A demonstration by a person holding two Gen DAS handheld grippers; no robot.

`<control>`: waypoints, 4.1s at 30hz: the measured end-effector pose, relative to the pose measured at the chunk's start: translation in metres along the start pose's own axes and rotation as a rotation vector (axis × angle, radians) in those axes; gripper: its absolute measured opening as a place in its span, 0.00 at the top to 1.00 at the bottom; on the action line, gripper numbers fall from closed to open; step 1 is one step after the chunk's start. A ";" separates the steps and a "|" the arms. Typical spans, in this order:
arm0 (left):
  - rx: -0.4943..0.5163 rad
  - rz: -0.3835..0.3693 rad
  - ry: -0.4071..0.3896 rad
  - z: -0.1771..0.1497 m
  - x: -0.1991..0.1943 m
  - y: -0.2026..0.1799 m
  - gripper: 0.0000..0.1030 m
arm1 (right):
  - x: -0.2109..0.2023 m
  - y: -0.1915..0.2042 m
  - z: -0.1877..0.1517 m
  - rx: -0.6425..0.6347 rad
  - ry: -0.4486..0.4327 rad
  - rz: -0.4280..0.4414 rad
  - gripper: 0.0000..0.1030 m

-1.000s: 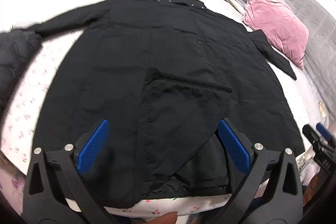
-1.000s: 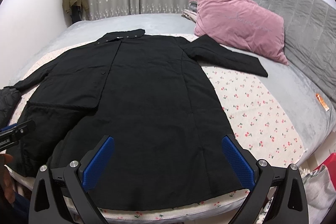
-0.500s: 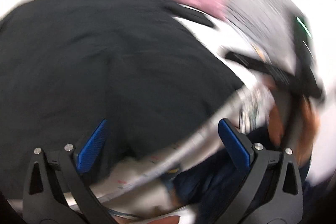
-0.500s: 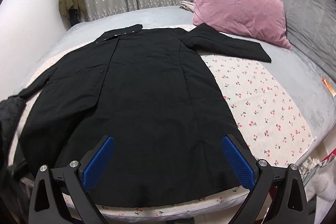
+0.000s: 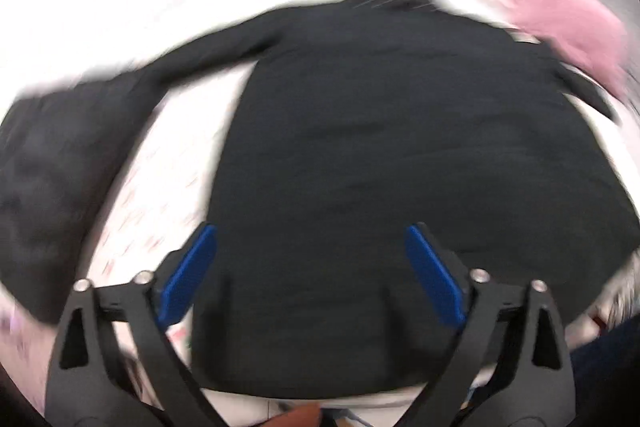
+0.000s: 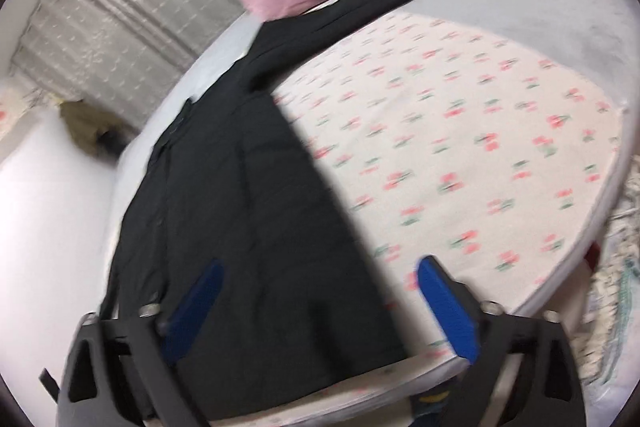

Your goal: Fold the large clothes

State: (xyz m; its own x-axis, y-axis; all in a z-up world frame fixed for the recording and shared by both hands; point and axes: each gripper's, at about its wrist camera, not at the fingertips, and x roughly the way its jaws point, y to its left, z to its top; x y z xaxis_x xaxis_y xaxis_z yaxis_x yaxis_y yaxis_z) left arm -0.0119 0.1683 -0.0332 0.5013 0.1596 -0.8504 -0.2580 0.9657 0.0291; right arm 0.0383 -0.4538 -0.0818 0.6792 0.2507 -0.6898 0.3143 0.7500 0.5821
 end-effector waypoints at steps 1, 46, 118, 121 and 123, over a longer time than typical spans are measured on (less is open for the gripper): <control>-0.065 -0.020 0.037 -0.002 0.005 0.020 0.16 | 0.003 -0.004 0.004 0.005 0.018 -0.015 0.25; -0.217 -0.366 -0.216 0.105 -0.149 -0.113 0.22 | -0.016 0.076 0.077 0.073 -0.167 0.199 0.39; -0.383 -0.227 -0.022 0.152 0.068 -0.088 0.20 | 0.258 0.462 0.052 -1.071 -0.129 0.170 0.93; -0.395 -0.223 -0.020 0.153 0.069 -0.082 0.20 | 0.326 0.437 -0.003 -1.178 0.048 0.071 0.93; -0.413 -0.234 -0.014 0.153 0.072 -0.079 0.20 | 0.344 0.419 -0.014 -1.180 0.074 0.049 0.92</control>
State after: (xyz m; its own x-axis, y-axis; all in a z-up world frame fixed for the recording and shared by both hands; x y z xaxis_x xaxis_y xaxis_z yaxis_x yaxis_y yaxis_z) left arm 0.1708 0.1343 -0.0161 0.5950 -0.0469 -0.8024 -0.4423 0.8145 -0.3755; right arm 0.3945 -0.0450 -0.0810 0.6213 0.3002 -0.7238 -0.5438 0.8302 -0.1224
